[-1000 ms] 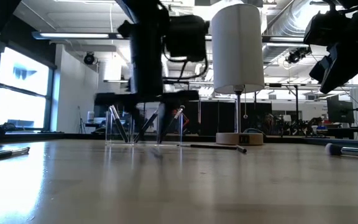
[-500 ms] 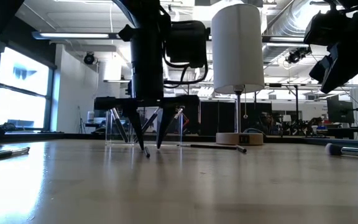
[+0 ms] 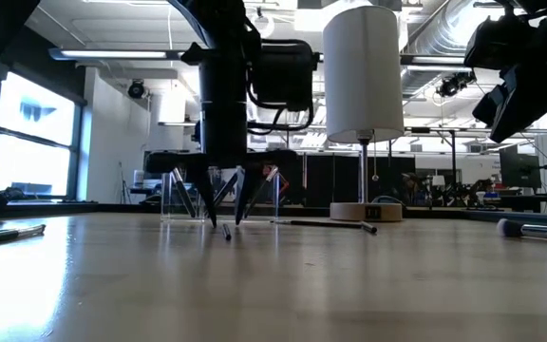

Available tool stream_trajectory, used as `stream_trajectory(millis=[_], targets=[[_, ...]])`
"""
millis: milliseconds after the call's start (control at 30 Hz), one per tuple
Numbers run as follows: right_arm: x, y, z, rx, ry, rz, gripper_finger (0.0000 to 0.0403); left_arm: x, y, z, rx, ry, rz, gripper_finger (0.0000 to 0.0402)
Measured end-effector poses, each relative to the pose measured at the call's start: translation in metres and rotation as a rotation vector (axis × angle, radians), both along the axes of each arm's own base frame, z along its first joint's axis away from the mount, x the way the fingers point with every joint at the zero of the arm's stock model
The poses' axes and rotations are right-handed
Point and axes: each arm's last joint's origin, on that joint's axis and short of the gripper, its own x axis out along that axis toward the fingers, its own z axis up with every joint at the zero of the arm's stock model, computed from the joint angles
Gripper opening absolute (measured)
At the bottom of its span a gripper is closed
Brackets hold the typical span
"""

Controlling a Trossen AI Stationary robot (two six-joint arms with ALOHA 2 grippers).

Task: Put items in baskets/containers
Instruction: Put the black eyeshadow brush into the transparent organizer

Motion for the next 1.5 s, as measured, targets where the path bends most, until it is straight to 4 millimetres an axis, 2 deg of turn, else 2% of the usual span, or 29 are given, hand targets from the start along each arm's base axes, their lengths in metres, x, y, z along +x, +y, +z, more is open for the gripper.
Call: stream_trajectory(millis=[533,1367,1500], targets=[[0.0,0.0,0.0,0.002,-0.001,-0.003,0.0,0.0,0.011,0.001,-0.149,0.009,-0.067,0.0133],[0.0,0.0,0.0,-0.013,-0.004,-0.01,0.0,0.001,0.007,0.001,-0.242,-0.004,-0.093,0.0133],[0.0,0.0,0.0,-0.014,-0.004,-0.008,0.0,0.001,0.007,0.001,-0.238,0.0,-0.109,0.0115]])
